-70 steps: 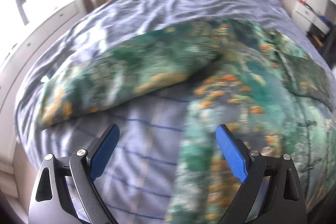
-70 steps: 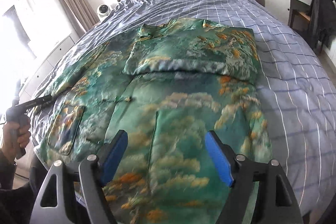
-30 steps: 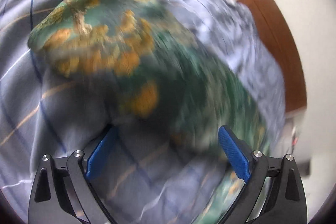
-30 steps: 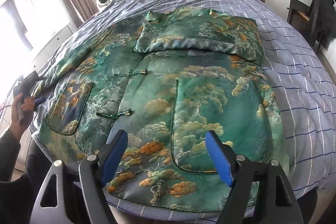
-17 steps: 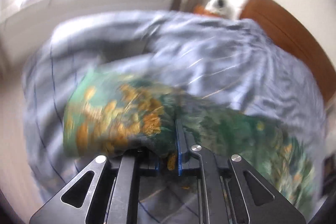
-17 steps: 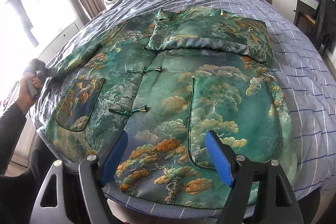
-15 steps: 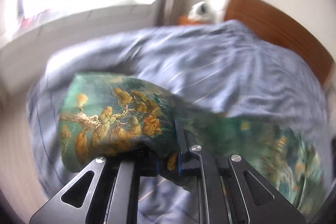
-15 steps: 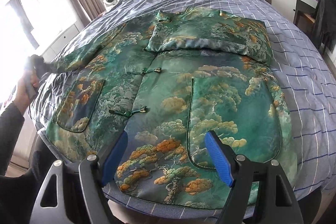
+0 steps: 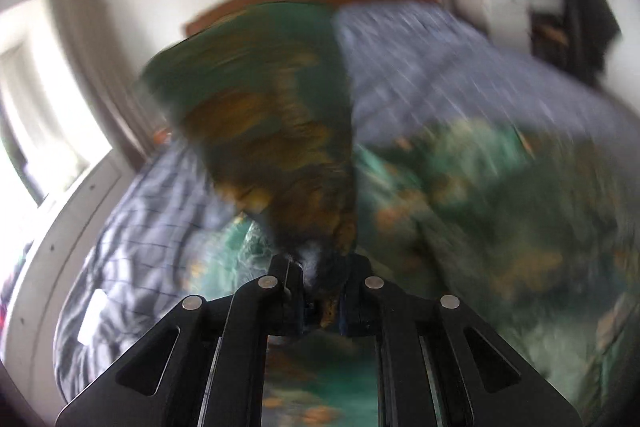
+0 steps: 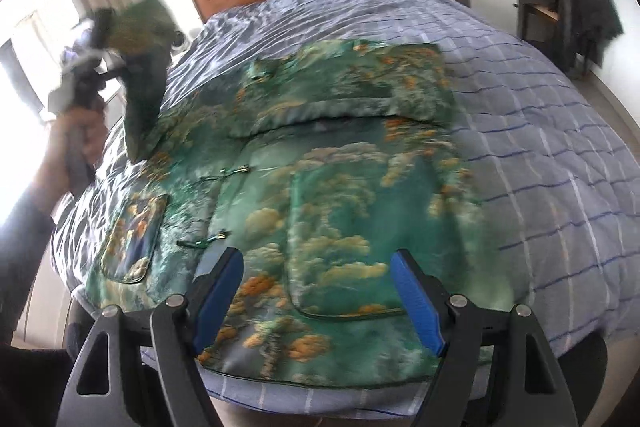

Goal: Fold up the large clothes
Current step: 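Fold the held sleeve across the jacket front and open the left tool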

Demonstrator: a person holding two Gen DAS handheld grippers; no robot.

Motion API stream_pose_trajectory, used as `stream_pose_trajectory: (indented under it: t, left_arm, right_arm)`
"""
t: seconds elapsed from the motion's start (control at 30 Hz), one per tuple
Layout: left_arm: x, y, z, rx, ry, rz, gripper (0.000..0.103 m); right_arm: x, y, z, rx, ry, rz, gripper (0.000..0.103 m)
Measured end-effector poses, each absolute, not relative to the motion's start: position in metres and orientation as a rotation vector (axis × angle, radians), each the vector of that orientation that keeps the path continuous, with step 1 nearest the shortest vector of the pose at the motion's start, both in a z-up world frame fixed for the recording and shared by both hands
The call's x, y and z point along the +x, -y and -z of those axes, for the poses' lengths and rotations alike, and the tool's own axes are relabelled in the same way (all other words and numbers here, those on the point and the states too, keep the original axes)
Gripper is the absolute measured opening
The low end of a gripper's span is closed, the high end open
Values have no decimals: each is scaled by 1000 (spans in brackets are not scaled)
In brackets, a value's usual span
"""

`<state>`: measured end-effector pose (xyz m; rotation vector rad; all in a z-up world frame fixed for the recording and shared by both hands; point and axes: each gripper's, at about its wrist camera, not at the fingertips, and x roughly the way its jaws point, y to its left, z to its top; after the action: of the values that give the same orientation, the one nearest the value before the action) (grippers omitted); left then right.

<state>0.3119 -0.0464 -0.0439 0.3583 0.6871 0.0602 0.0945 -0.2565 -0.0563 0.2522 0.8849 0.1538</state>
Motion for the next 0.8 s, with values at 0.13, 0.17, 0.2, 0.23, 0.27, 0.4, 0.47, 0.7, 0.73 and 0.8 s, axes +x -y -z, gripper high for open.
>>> stream_pose_trajectory:
  t: [0.13,0.17,0.2,0.23,0.27,0.4,0.47,0.7,0.73,0.8]
  left_arm:
    - [301,87,95,466,-793,-14,22]
    - [296,92,102,473,-810,-4,29]
    - [293,95,107,474,-826,10,35]
    - [289,96,112,475,-842,24,51]
    - [285,97,116,479,-851,37,63]
    - [262,94,116,499,-829,80,83]
    - [249,86,114,488,-838,109,83]
    - [228,32,107,361,-890,104,84]
    - [227,21,105,335,-899,89,84]
    - [225,0,99,294,-902,51,84]
  right_arm:
    - [92,275,61,272,-889,-109,78]
    - [92,278,63,278,-892,-102,78]
    - [93,282,65,282,-898,-93,78]
    - [94,283,66,283,-901,-90,78]
    - [97,284,67,280,-906,-89,78]
    - [112,279,64,245,-914,-107,78]
    - [126,273,61,249,-918,-137,78]
    - [236,240,62,441,-963,-352,78]
    - [256,233,65,475,-975,-380,78]
    - [301,213,77,559,-1012,-428,78]
